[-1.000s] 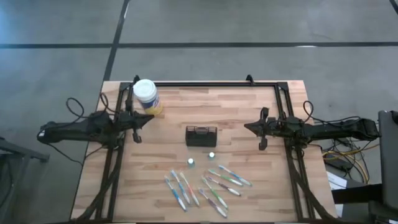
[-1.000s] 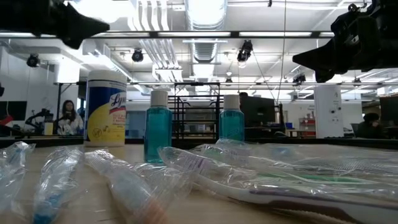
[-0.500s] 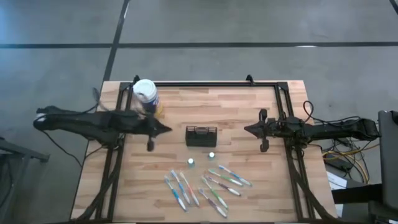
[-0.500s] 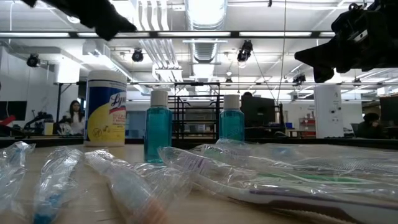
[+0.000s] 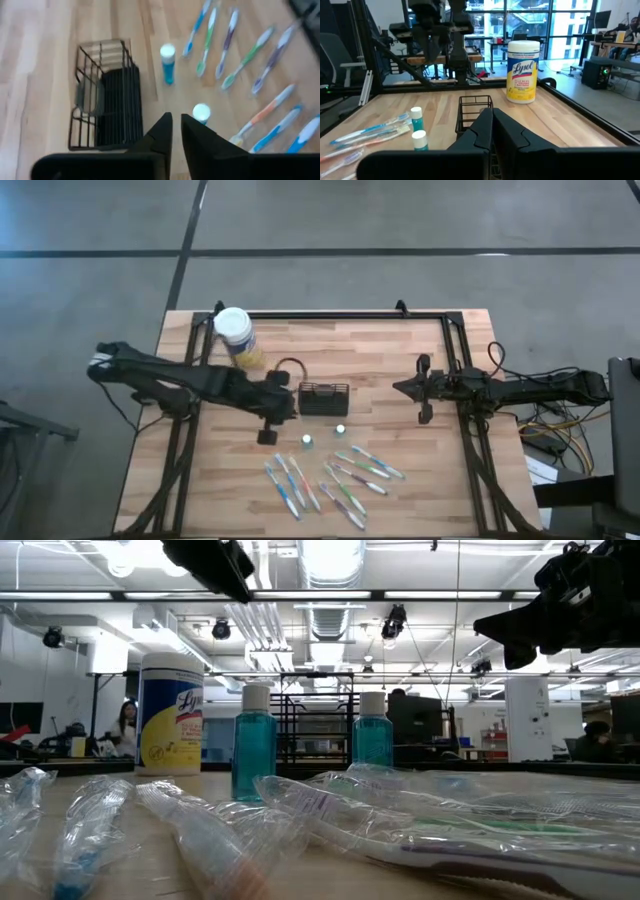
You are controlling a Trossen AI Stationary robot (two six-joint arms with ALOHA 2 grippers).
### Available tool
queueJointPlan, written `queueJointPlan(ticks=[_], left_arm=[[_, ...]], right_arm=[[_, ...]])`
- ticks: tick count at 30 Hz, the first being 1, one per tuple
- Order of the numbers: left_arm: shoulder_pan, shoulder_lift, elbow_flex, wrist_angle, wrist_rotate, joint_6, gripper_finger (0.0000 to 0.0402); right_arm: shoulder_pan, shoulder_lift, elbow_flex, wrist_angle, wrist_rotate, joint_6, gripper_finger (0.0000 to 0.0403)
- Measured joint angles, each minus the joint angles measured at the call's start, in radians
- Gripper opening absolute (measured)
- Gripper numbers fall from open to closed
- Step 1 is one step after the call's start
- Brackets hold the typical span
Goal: Pick & Place toothbrushing station
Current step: Put the left blue mouthwash into the wire organizer
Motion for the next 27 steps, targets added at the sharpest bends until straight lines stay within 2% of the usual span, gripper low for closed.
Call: queueJointPlan(ticks=[10,13,19,27], left_arm=[[-0.006,0.314,0.4,-0.369,0.019,-0.045,0.014],[-0.015,0.392,0.488,-0.431,0.044,-0.043,0.0163],[-0.036,0.506,0.566,-0.463,0.121,-0.011,0.0177],[-0.036,0.558,0.542,-0.449,0.133,-0.027,0.0182]], right_arm=[[0.0,0.0,0.0,-0.003,0.0,0.001,0.0008],[0.0,0.0,0.0,-0.005,0.0,0.001,0.0008],[0.0,0.0,0.0,-0.008,0.0,0.002,0.0008],[0.0,0.001,0.0,-0.011,-0.001,0.005,0.0008]])
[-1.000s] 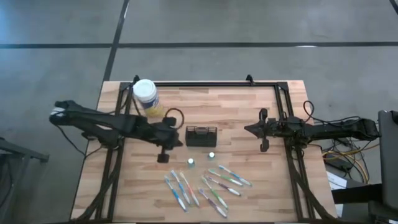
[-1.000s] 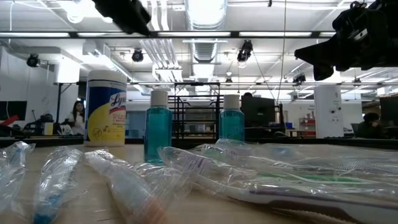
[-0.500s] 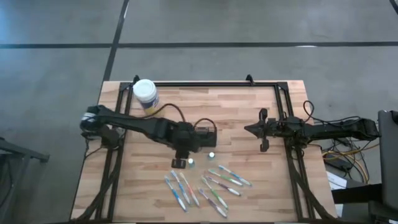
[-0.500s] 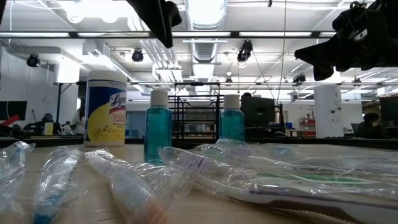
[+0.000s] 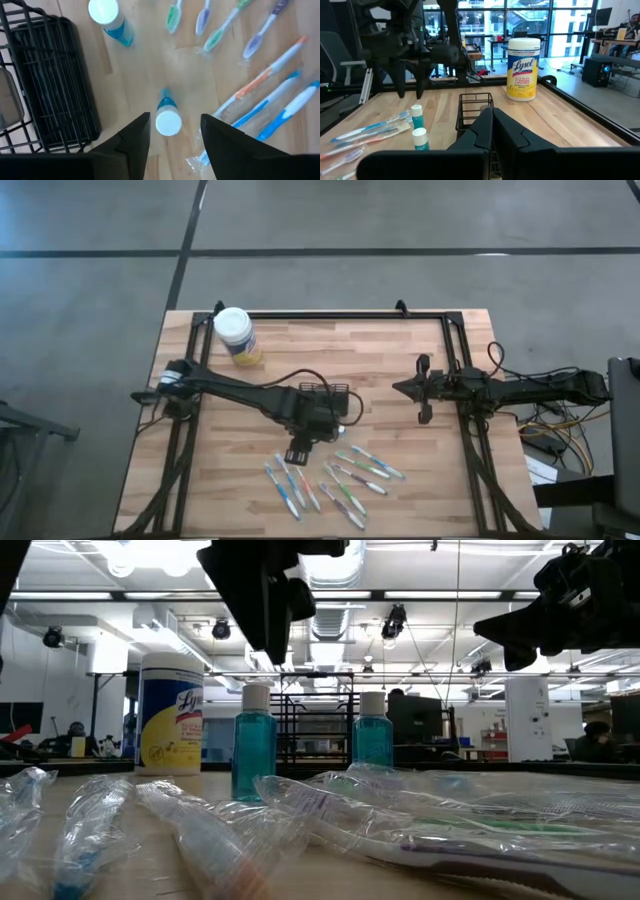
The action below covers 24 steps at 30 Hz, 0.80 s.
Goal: Pick & Place toothbrushing station
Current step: Put the left blue mouthwash into the wire organizer
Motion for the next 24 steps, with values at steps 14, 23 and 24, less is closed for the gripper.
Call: queueJointPlan(ticks=[14,23,24], left_arm=[[0.001,0.008,-0.086,0.042,0.001,0.012,0.0224],[0.012,0.008,-0.105,0.09,0.005,0.036,0.0223],[0.014,0.008,-0.105,0.09,0.011,0.038,0.0223]], right_arm=[[0.0,0.0,0.0,-0.017,0.0,0.004,0.0008],[0.0,0.0,0.0,-0.017,0.0,0.004,0.0008],[0.0,0.0,0.0,-0.017,0.0,0.004,0.0008]])
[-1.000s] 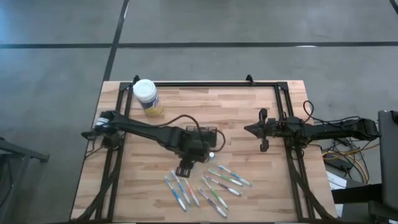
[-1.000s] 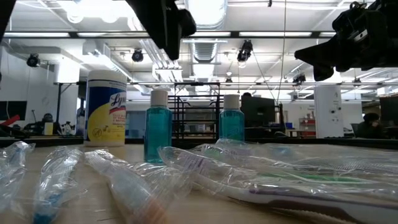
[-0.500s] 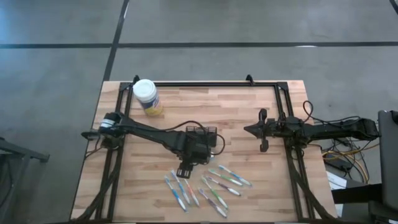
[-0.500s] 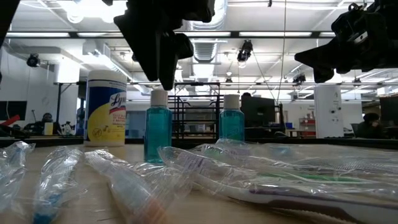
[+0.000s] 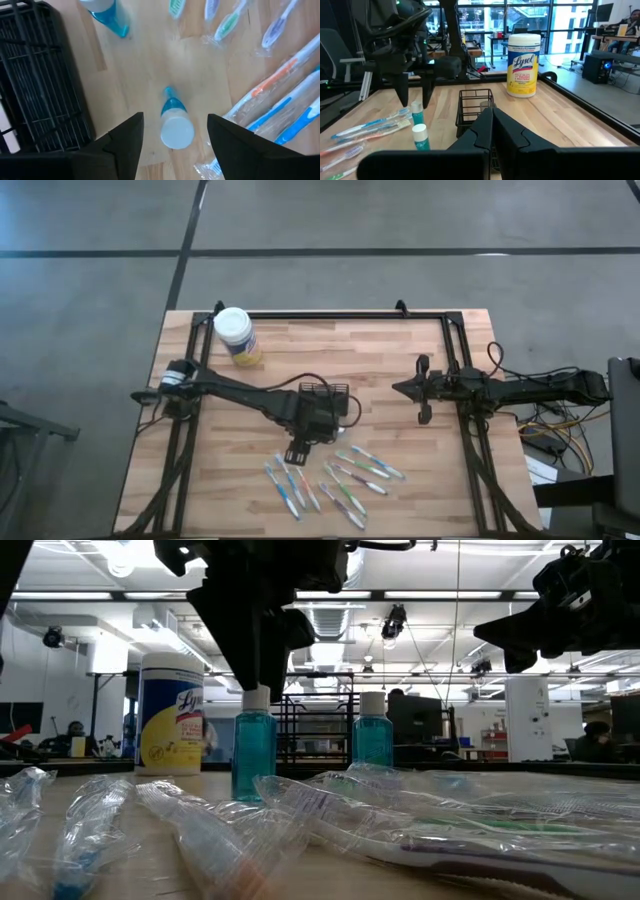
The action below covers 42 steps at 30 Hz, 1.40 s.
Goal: Pick & Place toothbrushing station
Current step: Put the left blue mouthwash into the wire organizer
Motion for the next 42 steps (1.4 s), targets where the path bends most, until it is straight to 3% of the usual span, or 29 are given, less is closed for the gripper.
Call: queueJointPlan(ticks=[15,28,36,42], left_arm=[[0.011,0.009,-0.026,0.029,0.025,0.022,0.022],[0.014,0.008,-0.026,0.029,0.025,0.034,0.0098],[0.013,-0.004,-0.021,0.018,0.024,0.069,0.0098],[0.013,-0.093,0.027,-0.012,0.023,0.08,0.0098]], right_arm=[[0.0,0.0,0.0,-0.001,0.0,-0.008,0.0008],[0.0,-0.001,0.0,-0.001,0.0,-0.008,0.0008],[0.0,0.0,0.0,-0.002,0.001,-0.008,0.0008],[0.0,0.0,0.0,-0.003,0.001,-0.008,0.0008]])
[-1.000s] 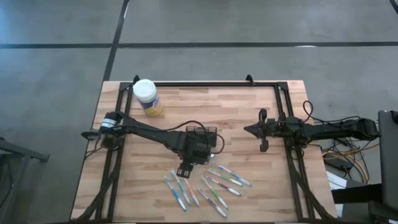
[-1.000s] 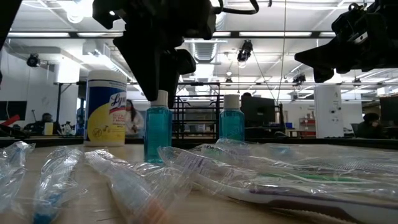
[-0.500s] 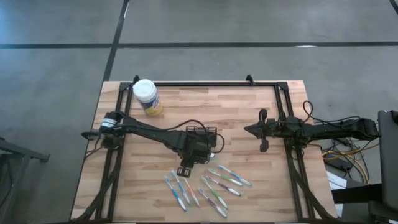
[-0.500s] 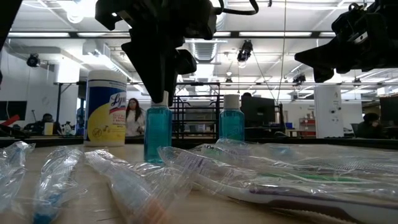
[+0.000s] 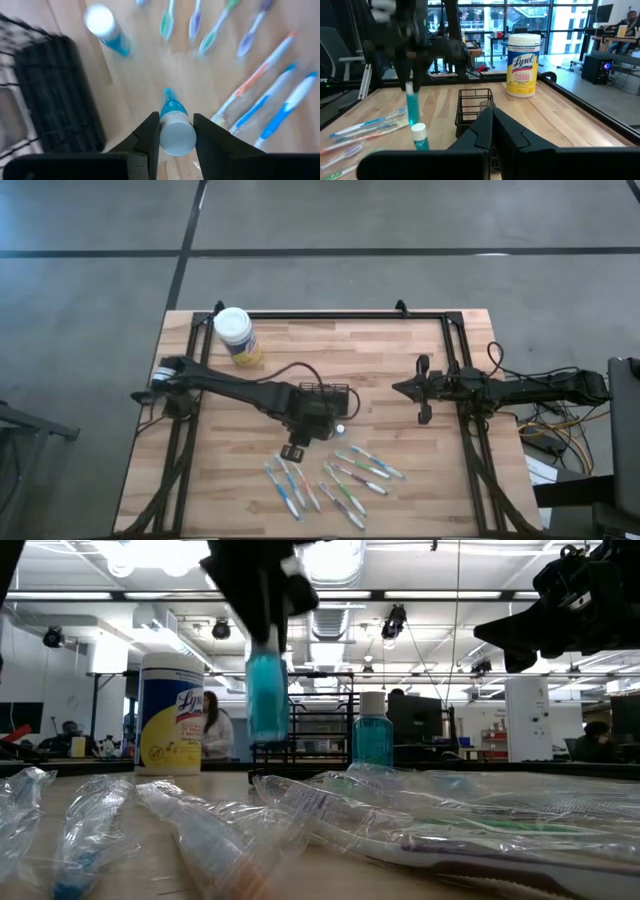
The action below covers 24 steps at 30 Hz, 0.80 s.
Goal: Pick & Place toothbrushing station
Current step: Put the left blue mouthwash into the wire organizer
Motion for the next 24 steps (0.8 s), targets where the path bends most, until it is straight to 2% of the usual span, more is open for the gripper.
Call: queueJointPlan(ticks=[6,11,14,24], left_arm=[[0.007,-0.155,-0.008,-0.006,-0.002,0.024,0.0098],[0.013,-0.308,-0.073,0.007,-0.002,0.031,0.0098],[0.022,-0.428,-0.173,0.071,-0.002,0.029,0.0098],[0.054,-0.88,-0.614,0.324,-0.003,-0.082,0.0098]], right_arm=[[0.0,0.0,0.0,-0.001,0.0,0.002,0.0008],[0.0,0.0,0.0,-0.001,0.0,0.001,0.0008],[0.0,0.0,0.0,-0.001,0.0,0.002,0.0008],[0.0,0.0,0.0,-0.001,0.0,0.001,0.0008]])
